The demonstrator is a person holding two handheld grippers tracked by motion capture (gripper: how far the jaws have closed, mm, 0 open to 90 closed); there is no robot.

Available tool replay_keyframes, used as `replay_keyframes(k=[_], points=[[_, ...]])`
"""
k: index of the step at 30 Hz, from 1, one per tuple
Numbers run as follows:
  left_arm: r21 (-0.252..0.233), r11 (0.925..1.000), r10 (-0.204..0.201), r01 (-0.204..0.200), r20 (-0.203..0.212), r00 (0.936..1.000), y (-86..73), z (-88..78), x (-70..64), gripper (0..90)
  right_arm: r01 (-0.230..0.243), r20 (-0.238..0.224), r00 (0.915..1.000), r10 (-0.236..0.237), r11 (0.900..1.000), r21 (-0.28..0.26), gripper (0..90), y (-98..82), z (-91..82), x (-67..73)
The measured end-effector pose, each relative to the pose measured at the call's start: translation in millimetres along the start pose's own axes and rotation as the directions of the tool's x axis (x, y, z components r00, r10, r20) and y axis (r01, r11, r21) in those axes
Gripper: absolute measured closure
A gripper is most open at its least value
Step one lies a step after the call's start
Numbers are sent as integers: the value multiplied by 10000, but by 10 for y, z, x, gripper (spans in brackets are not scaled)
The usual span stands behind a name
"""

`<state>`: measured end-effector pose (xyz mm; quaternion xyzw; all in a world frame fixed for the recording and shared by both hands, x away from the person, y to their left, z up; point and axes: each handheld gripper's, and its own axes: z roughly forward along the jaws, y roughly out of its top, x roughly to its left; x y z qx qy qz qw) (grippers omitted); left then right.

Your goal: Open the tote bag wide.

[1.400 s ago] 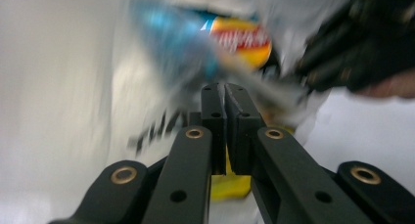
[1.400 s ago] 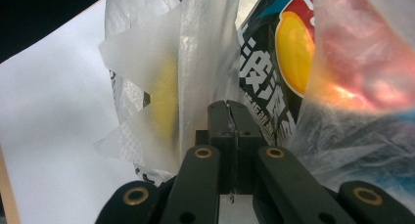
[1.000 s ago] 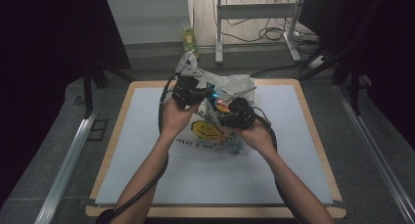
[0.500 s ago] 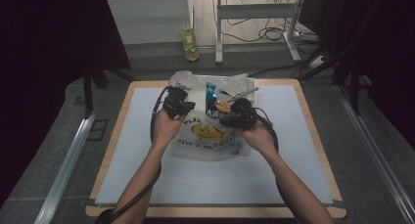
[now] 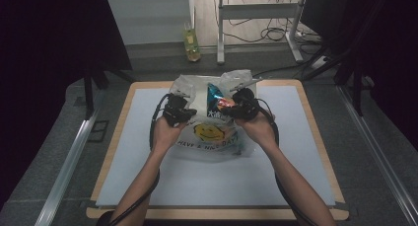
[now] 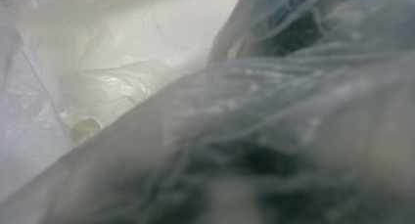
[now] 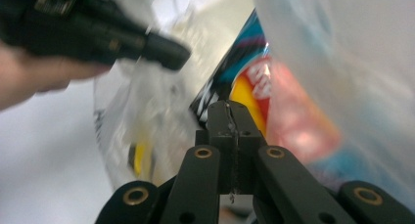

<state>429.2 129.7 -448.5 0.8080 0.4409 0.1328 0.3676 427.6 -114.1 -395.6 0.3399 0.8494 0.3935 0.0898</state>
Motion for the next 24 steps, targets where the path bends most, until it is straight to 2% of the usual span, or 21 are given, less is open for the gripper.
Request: replay_keyframes(k=[3, 4, 6, 8, 11, 12, 13, 17, 18, 20, 24], points=[[-4, 10000, 16, -16, -3, 10000, 0, -13, -4, 876, -86, 212, 9997, 90, 9998, -182, 890, 68, -24, -23], [-10, 10000, 3, -3, -16, 10000, -5, -20, -2, 876, -185, 519, 9984, 204, 9991, -372, 891, 111, -76, -81], [-34, 10000, 27, -27, -26, 10000, -15, -30, 12, 876, -246, 639, 9976, 274, 9987, -440, 891, 115, -97, -106], [-55, 10000, -73, 73, -13, 10000, -28, -33, 23, 876, -371, 1039, 9937, 425, 9979, -534, 891, 107, -168, -186], [-31, 9999, -97, 97, 9, 10000, -40, -24, 30, 876, -638, 1488, 9862, 724, 9961, -613, 891, 49, -266, -320], [-20, 10000, -90, 90, 38, 10000, -45, -14, 24, 876, -754, 1835, 9792, 865, 9949, -668, 891, -12, -320, -398], [-20, 10000, -90, 90, 38, 10000, -45, -14, 24, 876, -754, 1835, 9792, 865, 9949, -668, 891, -12, -320, -398], [2, 10000, 4, -4, 139, 9999, -48, 3, -5, 876, -978, 2416, 9645, 1070, 9940, -497, 891, -151, -387, -544], [-16, 10000, 17, -17, 180, 9998, -51, 4, -17, 876, -1079, 2525, 9606, 1159, 9931, -453, 891, -203, -401, -590], [17, 10000, 66, -67, 263, 9996, -55, 2, -44, 875, -1135, 2540, 9597, 1204, 9927, -420, 891, -227, -410, -613], [-6, 9999, 127, -127, 487, 9987, -85, -4, -72, 871, -1223, 2835, 9515, 1196, 9925, -79, 891, -332, -420, -669]])
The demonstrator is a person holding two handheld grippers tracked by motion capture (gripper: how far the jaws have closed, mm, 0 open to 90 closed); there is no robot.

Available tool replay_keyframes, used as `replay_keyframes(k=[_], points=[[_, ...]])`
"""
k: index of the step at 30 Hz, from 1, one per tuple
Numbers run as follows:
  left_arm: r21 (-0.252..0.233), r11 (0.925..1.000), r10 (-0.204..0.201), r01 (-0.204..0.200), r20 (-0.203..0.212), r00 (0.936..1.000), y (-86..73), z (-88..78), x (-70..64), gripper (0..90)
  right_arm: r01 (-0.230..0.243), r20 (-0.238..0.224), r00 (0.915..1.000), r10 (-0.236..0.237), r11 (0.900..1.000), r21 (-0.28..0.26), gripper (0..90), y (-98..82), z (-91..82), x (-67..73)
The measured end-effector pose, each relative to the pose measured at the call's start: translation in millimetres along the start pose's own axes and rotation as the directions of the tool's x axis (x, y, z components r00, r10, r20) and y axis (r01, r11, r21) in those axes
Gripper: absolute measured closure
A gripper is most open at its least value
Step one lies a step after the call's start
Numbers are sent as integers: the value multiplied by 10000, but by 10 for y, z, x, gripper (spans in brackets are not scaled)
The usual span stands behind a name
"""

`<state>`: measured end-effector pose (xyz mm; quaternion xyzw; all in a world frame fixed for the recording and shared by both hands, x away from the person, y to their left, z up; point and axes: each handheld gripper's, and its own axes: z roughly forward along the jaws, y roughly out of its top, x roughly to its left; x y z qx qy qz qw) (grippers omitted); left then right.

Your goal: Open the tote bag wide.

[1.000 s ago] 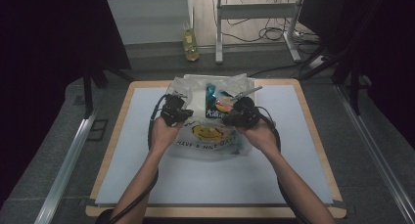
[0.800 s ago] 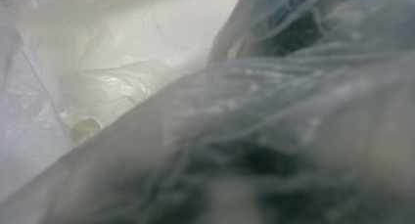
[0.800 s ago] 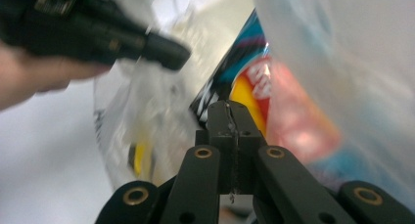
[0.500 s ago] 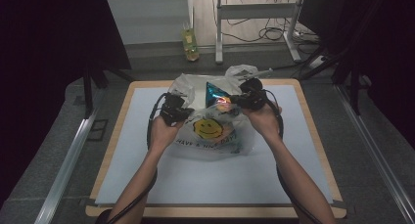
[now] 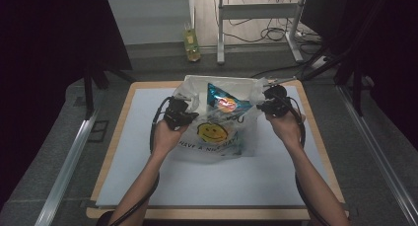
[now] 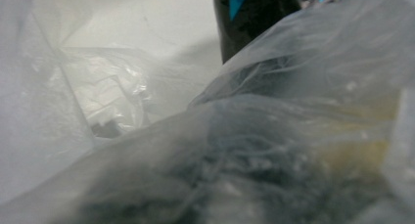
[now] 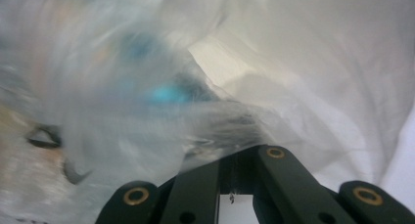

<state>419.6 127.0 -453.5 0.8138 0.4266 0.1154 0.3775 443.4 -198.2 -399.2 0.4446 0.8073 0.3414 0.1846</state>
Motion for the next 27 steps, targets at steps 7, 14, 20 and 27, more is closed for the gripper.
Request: replay_keyframes(k=[7, 14, 20, 27], points=[[-64, 9999, -84, 86, 261, 9996, -45, 2, -7, 871, -219, -89, 9997, 222, 9991, 376, 892, -167, 49, -80], [-62, 10000, -30, 33, 438, 9990, -89, 14, -22, 872, -374, -391, 9984, 406, 9963, 780, 891, -404, 159, -94], [4, 10000, -60, 60, 489, 9988, -126, 35, -33, 872, -476, -647, 9964, 545, 9934, 1043, 891, -571, 248, -61], [233, 9996, -142, 130, 515, 9986, -190, 113, -27, 874, -521, -883, 9940, 640, 9899, 1318, 891, -711, 363, -40]])
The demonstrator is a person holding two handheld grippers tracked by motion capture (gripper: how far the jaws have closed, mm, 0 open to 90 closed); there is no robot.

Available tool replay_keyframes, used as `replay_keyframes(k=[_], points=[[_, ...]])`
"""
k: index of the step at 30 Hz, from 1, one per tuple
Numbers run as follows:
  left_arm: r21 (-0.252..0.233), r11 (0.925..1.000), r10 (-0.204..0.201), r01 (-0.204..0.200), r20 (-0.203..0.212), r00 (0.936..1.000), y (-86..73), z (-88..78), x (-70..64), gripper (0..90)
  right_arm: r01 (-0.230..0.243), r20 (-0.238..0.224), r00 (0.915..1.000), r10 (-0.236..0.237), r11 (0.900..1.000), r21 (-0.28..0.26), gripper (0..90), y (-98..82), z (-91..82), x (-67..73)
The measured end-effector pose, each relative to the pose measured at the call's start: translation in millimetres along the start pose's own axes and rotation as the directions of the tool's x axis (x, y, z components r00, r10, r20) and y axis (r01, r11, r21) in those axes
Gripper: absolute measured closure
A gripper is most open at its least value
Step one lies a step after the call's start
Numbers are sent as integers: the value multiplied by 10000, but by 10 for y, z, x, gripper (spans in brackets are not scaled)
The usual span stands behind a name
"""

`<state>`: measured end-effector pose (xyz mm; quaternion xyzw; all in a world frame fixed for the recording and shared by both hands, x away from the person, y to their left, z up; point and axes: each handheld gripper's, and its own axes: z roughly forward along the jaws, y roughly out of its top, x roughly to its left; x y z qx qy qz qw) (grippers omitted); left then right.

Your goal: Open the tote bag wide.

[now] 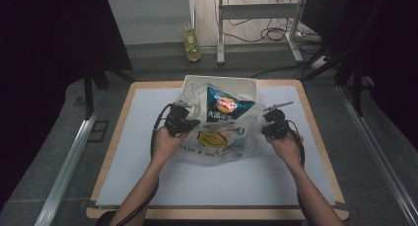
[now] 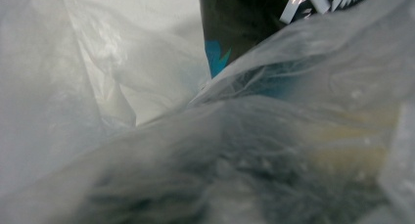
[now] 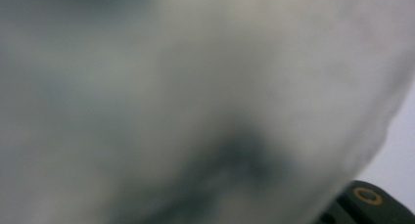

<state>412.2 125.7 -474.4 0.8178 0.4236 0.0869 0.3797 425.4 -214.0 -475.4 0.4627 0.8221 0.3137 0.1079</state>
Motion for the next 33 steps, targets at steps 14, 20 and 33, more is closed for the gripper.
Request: replay_keyframes(k=[14, 20, 33], points=[[-513, 9986, 149, -141, 164, 9998, -40, -142, -11, 872, 203, -749, 9969, -241, 9985, -506, 890, -161, -333, 98], [-779, 9967, 256, -235, 262, 9993, -41, -271, -76, 864, 604, -1136, 9910, -711, 9937, -947, 890, -206, -675, 264], [-1326, 9891, 692, -640, 343, 9970, 105, -529, -244, 852, 1334, -1481, 9755, -1626, 9728, -1895, 890, 339, -874, 701]])
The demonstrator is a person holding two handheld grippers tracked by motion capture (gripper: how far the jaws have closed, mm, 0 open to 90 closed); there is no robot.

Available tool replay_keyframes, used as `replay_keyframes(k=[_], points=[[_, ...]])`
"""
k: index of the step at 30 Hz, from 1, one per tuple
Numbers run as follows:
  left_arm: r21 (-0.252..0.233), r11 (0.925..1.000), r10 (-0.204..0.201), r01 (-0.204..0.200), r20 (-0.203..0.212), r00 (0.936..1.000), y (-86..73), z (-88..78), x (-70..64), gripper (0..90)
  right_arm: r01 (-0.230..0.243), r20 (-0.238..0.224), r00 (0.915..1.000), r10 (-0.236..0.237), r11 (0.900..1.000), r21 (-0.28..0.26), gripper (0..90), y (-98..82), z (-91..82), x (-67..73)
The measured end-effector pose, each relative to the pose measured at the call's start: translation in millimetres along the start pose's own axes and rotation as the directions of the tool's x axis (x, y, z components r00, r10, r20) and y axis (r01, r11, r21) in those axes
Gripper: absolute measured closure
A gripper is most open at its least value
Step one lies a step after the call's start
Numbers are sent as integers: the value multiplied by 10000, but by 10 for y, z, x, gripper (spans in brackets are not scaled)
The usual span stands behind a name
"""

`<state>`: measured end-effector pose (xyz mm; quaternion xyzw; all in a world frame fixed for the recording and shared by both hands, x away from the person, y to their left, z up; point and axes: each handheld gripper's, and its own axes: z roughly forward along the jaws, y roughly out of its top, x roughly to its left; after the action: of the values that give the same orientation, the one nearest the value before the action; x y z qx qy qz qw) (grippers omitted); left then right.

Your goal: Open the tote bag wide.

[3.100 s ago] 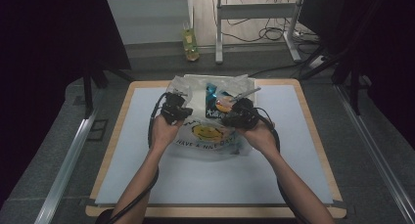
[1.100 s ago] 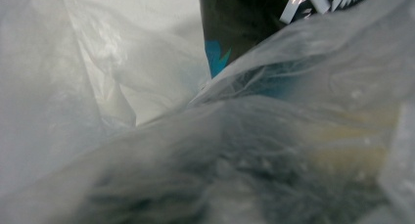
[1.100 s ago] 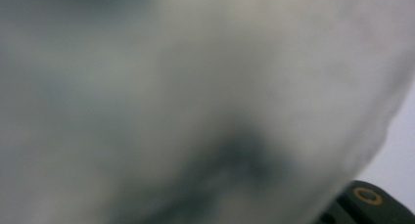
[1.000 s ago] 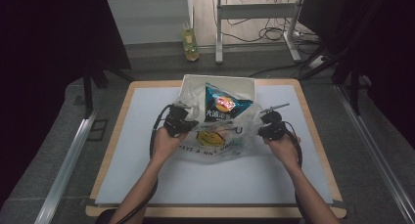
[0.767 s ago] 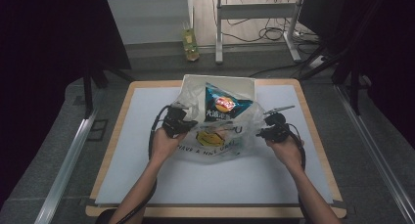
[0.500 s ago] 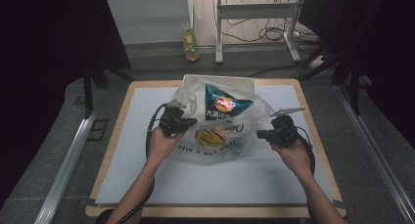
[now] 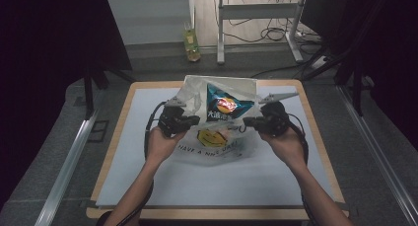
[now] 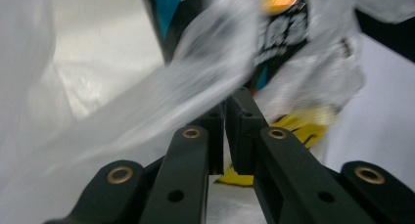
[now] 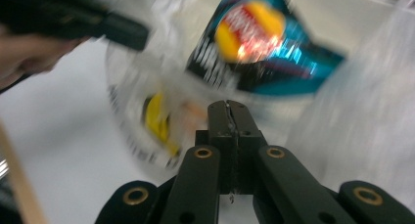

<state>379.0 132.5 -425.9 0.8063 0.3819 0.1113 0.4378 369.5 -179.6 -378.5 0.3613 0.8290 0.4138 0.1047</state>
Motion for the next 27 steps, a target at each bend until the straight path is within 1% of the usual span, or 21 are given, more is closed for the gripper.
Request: replay_keyframes(k=[1, 3, 4, 5, 7, 8, 9, 11, 12, 13, 14, 15, 16, 17, 19, 20, 21, 23, 25, 26, 27], points=[[0, 10000, 0, 0, 0, 10000, 0, 0, 0, 851, 0, 0, 10000, 0, 10000, 0, 890, 0, 0, 0], [-194, 9998, 64, -64, 2, 10000, 95, -59, -28, 851, -130, 250, 9996, 133, 9998, -129, 890, 146, 54, -58], [-263, 9996, 66, -65, 18, 10000, 133, -76, -36, 851, -165, 448, 9988, 174, 9996, -209, 890, 250, 97, -113], [-282, 9995, 155, -155, 12, 9999, 189, -97, -43, 851, -165, 448, 9988, 174, 9996, -209, 890, 250, 97, -113], [-300, 9991, 296, -299, -108, 9995, 310, -116, -48, 851, -112, 860, 9962, 131, 9997, -226, 890, 352, 138, -170], [-339, 9989, 302, -313, -319, 9990, 428, -113, -16, 851, -207, 1121, 9934, 236, 9994, -270, 890, 429, 168, -245], [-339, 9989, 302, -313, -319, 9990, 428, -113, -16, 852, -207, 1121, 9934, 236, 9994, -270, 890, 429, 168, -245], [-374, 9990, 240, -258, -482, 9986, 532, -93, 39, 852, -286, 1393, 9897, 318, 9993, -245, 890, 479, 193, -320], [-337, 9993, 168, -189, -634, 9978, 616, -52, 99, 853, -405, 1534, 9872, 431, 9990, -202, 890, 501, 215, -388], [-337, 9993, 168, -189, -634, 9978, 616, -52, 99, 853, -405, 1534, 9872, 431, 9990, -202, 890, 501, 215, -388], [-311, 9994, 147, -170, -742, 9971, 652, -26, 130, 854, -458, 1697, 9843, 480, 9988, -166, 890, 504, 243, -448], [-298, 9994, 122, -147, -853, 9963, 684, 2, 162, 854, -458, 1697, 9843, 480, 9988, -166, 890, 504, 243, -448], [-319, 9995, -52, 19, -1014, 9948, 742, 51, 225, 854, -517, 1863, 9811, 519, 9986, -57, 890, 501, 272, -507], [-319, 9995, -52, 19, -1014, 9948, 742, 51, 225, 854, -517, 1863, 9811, 519, 9986, -57, 890, 501, 272, -507], [-299, 9996, -48, 8, -1349, 9909, 792, 93, 281, 857, -539, 2142, 9754, 523, 9985, 18, 890, 490, 300, -574], [-291, 9996, -78, 34, -1535, 9881, 811, 115, 313, 860, -627, 2280, 9718, 600, 9980, 46, 890, 479, 322, -636], [-296, 9995, -165, 119, -1611, 9868, 825, 137, 349, 860, -627, 2280, 9718, 600, 9980, 46, 890, 479, 322, -636], [-293, 9992, -304, 256, -1766, 9838, 840, 183, 415, 861, -813, 2373, 9683, 779, 9967, 46, 890, 465, 346, -709], [-410, 9983, -477, 410, -1794, 9826, 837, 220, 467, 862, -853, 2441, 9664, 810, 9963, 68, 890, 449, 372, -773], [-262, 9989, -423, 381, -1816, 9825, 832, 234, 494, 862, -894, 2477, 9652, 840, 9959, 104, 890, 440, 389, -801], [-226, 9989, -434, 399, -1876, 9813, 820, 254, 510, 862, -934, 2488, 9646, 873, 9955, 128, 890, 430, 407, -829]])
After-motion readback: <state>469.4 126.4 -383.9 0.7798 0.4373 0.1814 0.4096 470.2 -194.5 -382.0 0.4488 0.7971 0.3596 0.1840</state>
